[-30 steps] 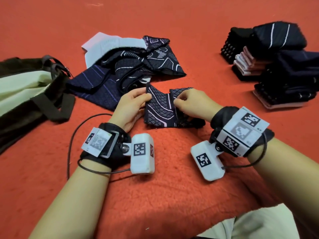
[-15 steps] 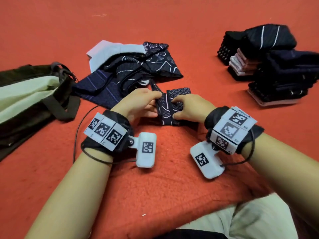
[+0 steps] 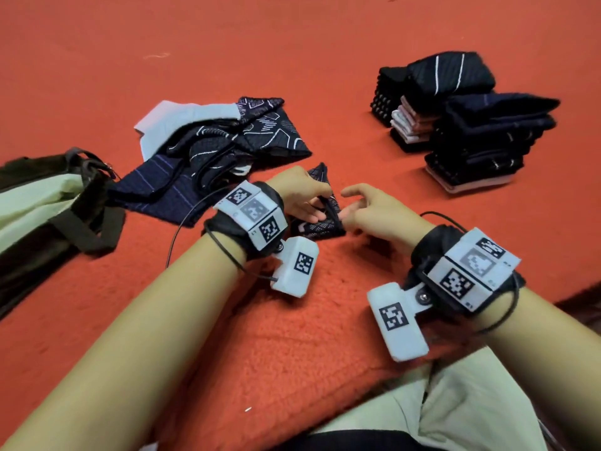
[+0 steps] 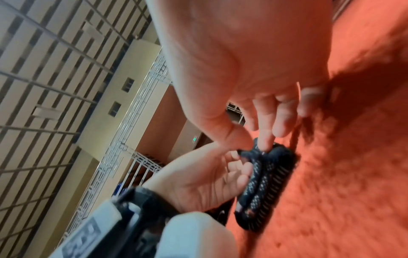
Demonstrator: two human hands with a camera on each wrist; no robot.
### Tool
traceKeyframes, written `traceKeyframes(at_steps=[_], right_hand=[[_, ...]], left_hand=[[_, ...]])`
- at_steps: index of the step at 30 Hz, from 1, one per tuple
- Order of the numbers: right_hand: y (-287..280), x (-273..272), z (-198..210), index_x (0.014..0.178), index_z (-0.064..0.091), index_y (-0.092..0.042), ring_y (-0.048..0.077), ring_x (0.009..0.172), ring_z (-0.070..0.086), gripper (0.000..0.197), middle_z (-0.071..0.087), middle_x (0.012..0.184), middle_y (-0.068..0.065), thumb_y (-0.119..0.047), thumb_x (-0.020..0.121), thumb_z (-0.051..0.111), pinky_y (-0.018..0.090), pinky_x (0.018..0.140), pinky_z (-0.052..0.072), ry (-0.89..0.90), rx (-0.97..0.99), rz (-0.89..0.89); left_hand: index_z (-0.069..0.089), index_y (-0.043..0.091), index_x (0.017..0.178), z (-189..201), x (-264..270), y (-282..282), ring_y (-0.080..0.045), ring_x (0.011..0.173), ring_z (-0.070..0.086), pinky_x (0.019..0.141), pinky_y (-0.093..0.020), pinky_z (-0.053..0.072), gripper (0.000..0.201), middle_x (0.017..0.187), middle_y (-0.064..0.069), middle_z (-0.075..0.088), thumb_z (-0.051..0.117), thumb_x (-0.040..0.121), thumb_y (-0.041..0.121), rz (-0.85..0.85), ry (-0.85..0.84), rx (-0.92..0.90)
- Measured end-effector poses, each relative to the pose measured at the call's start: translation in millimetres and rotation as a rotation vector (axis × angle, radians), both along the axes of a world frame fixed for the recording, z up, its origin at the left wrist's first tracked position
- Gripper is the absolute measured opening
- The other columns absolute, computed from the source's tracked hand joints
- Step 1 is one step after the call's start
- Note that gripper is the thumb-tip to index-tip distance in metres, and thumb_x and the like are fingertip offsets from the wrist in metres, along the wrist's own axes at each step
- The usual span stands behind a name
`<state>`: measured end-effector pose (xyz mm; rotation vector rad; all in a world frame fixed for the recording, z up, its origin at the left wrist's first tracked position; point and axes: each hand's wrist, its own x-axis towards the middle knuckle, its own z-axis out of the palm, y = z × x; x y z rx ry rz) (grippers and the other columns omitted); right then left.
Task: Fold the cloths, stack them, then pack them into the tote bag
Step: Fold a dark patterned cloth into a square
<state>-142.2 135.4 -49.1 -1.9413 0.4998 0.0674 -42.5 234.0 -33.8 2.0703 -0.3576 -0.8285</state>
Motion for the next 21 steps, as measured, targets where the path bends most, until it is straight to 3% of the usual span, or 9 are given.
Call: traceKeyframes(at_steps=[4, 7, 9, 12, 15, 17, 19, 21], right_hand=[[-5, 4, 3, 0.125, 0.043, -0.016, 0.015, 0.058, 0.053, 0.047, 0.06, 0.094, 0.007, -0.02, 0.084, 0.065, 0.022, 0.049, 0.043, 0.069, -0.076, 0.013], [-4, 11, -2, 0.11, 0.052, -0.012, 0.014, 0.058, 0.054, 0.033, 0.061, 0.09, 0.007, -0.022, 0.082, 0.067, 0.026, 0.057, 0.044, 0.071, -0.207, 0.033], [-3, 14, -5, 0.095, 0.052, -0.015, 0.019, 0.061, 0.058, 0.021, 0.062, 0.08, 0.004, -0.019, 0.081, 0.068, 0.033, 0.069, 0.051, 0.078, -0.259, 0.067], [-2, 15, -4, 0.09, 0.051, -0.016, 0.021, 0.066, 0.06, 0.017, 0.063, 0.073, 0.002, -0.019, 0.082, 0.066, 0.032, 0.077, 0.052, 0.099, -0.333, 0.103], [-2, 14, -4, 0.091, 0.055, -0.015, 0.024, 0.074, 0.063, 0.015, 0.069, 0.085, 0.01, -0.02, 0.081, 0.066, 0.035, 0.083, 0.052, 0.098, -0.362, 0.12], [-3, 14, -5, 0.092, 0.056, -0.015, 0.027, 0.08, 0.066, 0.017, 0.071, 0.092, 0.014, -0.02, 0.08, 0.067, 0.038, 0.085, 0.053, 0.097, -0.36, 0.121], [-3, 15, -7, 0.094, 0.057, -0.014, 0.027, 0.083, 0.067, 0.019, 0.072, 0.094, 0.014, -0.021, 0.08, 0.067, 0.039, 0.086, 0.053, 0.1, -0.357, 0.12], [-4, 14, -7, 0.096, 0.061, -0.012, 0.027, 0.084, 0.067, 0.02, 0.072, 0.094, 0.014, -0.022, 0.08, 0.067, 0.038, 0.087, 0.052, 0.099, -0.366, 0.124]], left_hand=[[0.051, -0.001, 0.098, -1, 2, -3, -0.012, 0.036, 0.058, 0.039, -0.02, 0.05, 0.017, 0.068, -0.011, 0.057, 0.05, 0.093, 0.016, 0.019, 0.031, 0.01], [0.05, 0.005, 0.098, 5, 6, 1, -0.011, 0.037, 0.055, 0.04, -0.016, 0.044, 0.014, 0.07, -0.006, 0.057, 0.047, 0.095, 0.018, 0.007, 0.011, 0.05], [0.053, 0.012, 0.088, 8, 14, 4, -0.012, 0.044, 0.05, 0.045, -0.016, 0.036, 0.01, 0.068, -0.001, 0.054, 0.049, 0.093, 0.02, -0.005, -0.106, 0.107], [0.05, 0.019, 0.073, 9, 29, 6, -0.014, 0.061, 0.046, 0.05, -0.021, 0.035, 0.018, 0.069, 0.002, 0.048, 0.055, 0.089, 0.023, 0.055, -0.36, 0.092], [0.056, 0.02, 0.087, 9, 35, 2, -0.013, 0.081, 0.05, 0.063, -0.025, 0.041, 0.012, 0.086, 0.002, 0.056, 0.058, 0.088, 0.031, -0.02, -0.521, 0.138], [0.057, 0.018, 0.094, 8, 36, -4, -0.015, 0.089, 0.05, 0.075, -0.025, 0.039, 0.027, 0.097, -0.001, 0.055, 0.055, 0.089, 0.044, -0.141, -0.552, 0.276], [0.059, 0.011, 0.095, 6, 39, -11, -0.02, 0.091, 0.052, 0.076, -0.025, 0.036, 0.044, 0.1, -0.007, 0.056, 0.046, 0.091, 0.053, -0.237, -0.539, 0.406], [0.058, 0.001, 0.115, 4, 42, -15, -0.027, 0.103, 0.056, 0.076, -0.026, 0.036, 0.064, 0.114, -0.015, 0.059, 0.041, 0.091, 0.057, -0.263, -0.533, 0.479]])
